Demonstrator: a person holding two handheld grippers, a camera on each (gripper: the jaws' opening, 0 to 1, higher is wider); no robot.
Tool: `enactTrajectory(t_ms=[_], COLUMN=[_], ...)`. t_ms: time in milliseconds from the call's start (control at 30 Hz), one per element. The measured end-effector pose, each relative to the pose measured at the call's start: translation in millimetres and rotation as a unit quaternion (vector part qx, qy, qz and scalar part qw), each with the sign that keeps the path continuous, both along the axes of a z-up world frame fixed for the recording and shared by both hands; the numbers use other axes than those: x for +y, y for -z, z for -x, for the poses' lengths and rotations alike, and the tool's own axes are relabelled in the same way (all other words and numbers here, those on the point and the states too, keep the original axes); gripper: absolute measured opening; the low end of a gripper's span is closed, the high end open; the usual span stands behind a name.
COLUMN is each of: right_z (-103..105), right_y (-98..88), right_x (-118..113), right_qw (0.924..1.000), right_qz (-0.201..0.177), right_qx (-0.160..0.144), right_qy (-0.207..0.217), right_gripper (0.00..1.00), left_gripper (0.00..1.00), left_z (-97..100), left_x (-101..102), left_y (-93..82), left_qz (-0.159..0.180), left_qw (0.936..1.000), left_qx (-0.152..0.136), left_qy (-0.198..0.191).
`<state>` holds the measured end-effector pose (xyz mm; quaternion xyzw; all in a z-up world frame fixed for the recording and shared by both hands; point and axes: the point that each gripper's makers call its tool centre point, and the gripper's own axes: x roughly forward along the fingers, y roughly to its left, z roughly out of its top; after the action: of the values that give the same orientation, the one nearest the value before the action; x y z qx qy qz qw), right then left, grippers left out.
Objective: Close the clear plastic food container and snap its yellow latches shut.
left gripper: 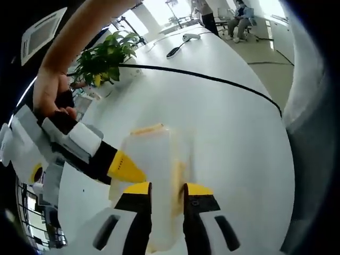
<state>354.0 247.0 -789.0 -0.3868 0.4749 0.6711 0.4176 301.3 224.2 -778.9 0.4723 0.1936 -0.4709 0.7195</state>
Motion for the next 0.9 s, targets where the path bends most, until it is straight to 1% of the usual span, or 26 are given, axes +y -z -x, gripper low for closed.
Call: enactTrajectory(t_ms=[33,67,100,133,200,267,333,400,467,500,600,633,667,733,767,800,833,867,900], right_z=[12.2,-0.1,-2.4,-3.2,-4.0,-8.1,-3.7,-4.9,-4.1,-3.8,-4.6,-5.8,-8.6,-8.0,-8.4,-5.0,-4.0,3.0,5.1], right_y=[-1.1,-2.6,-1.7,-1.3,-1.3,-0.8,-3.0,-3.9,-5.8,-7.2,-10.4,-11.4,-11.6,-14.3,-16.2,-16.9,-17.8,-18.3,-20.0], right_x=[5.4,6.3,4.7,4.7,1.5,3.4,0.3,0.0,-0.8,-0.3,-3.8,-5.0,-2.8,-1.9,-2.8,-7.5,-12.5,-16.0,-18.8], right_qw=[0.9992,0.9998,0.9997,0.9997,0.9993,0.9991,0.9991,0.9994,0.9998,0.9997,0.9982,0.9975,0.9959,0.9925,0.9905,0.9893,0.9891,0.9889,0.9883], right_qz=[-0.002,0.007,0.015,0.016,0.026,0.03,0.028,0.019,-0.002,-0.02,-0.041,-0.048,-0.069,-0.098,-0.11,-0.109,-0.106,-0.105,-0.11], right_qx=[0.04,0.013,0.011,0.01,0.015,0.02,0.021,0.023,0.021,0.011,-0.007,-0.012,-0.03,-0.061,-0.073,-0.093,-0.099,-0.1,-0.1], right_qy=[-0.006,-0.011,-0.015,-0.017,-0.022,-0.023,-0.024,-0.016,-0.003,0.007,0.043,0.05,0.05,0.041,0.038,0.027,0.027,0.033,0.036], right_gripper=[0.39,0.39,0.39,0.39,0.4,0.4,0.41,0.42,0.43,0.43,0.43,0.43,0.44,0.46,0.47,0.48,0.5,0.55,0.61], left_gripper=[0.15,0.15,0.14,0.15,0.15,0.15,0.15,0.15,0.16,0.16,0.18,0.22,0.27,0.39,0.41,0.42,0.43,0.45,0.5], left_z=[0.3,2.6,3.5,3.6,3.8,3.8,3.9,3.8,3.9,4.1,5.3,8.4,10.2,13.6,13.2,13.1,14.1,17.3,19.2], left_x=[-0.2,0.2,0.1,0.4,-0.1,-0.4,-0.6,-0.4,-0.3,0.2,0.5,0.3,-0.7,0.4,1.7,4.8,7.6,6.5,6.8], left_y=[-0.1,-0.6,-0.3,-0.4,-0.7,-0.8,-1.6,-2.4,-3.1,-3.2,-3.4,-1.6,-0.6,3.5,3.3,2.4,1.1,-3.6,-6.6], left_qz=[0.001,0.006,0.006,0.008,0.013,0.013,0.013,0.012,0.011,0.013,0.018,0.017,0.026,0.048,0.048,0.044,0.047,0.082,0.101], left_qw=[1.0,1.0,1.0,1.0,0.9999,0.9999,0.9999,0.9999,0.9998,0.9997,0.9991,0.999,0.9992,0.9988,0.9988,0.999,0.9986,0.9947,0.991], left_qx=[0.0,0.005,0.003,0.0,-0.001,-0.004,-0.007,-0.01,-0.014,-0.019,-0.033,-0.029,-0.02,0.008,0.008,0.009,0.018,0.049,0.074], left_qy=[0.0,0.0,0.004,0.003,0.002,0.003,0.003,0.004,0.007,0.012,0.02,0.028,0.025,0.003,0.001,-0.005,-0.016,-0.036,-0.047])
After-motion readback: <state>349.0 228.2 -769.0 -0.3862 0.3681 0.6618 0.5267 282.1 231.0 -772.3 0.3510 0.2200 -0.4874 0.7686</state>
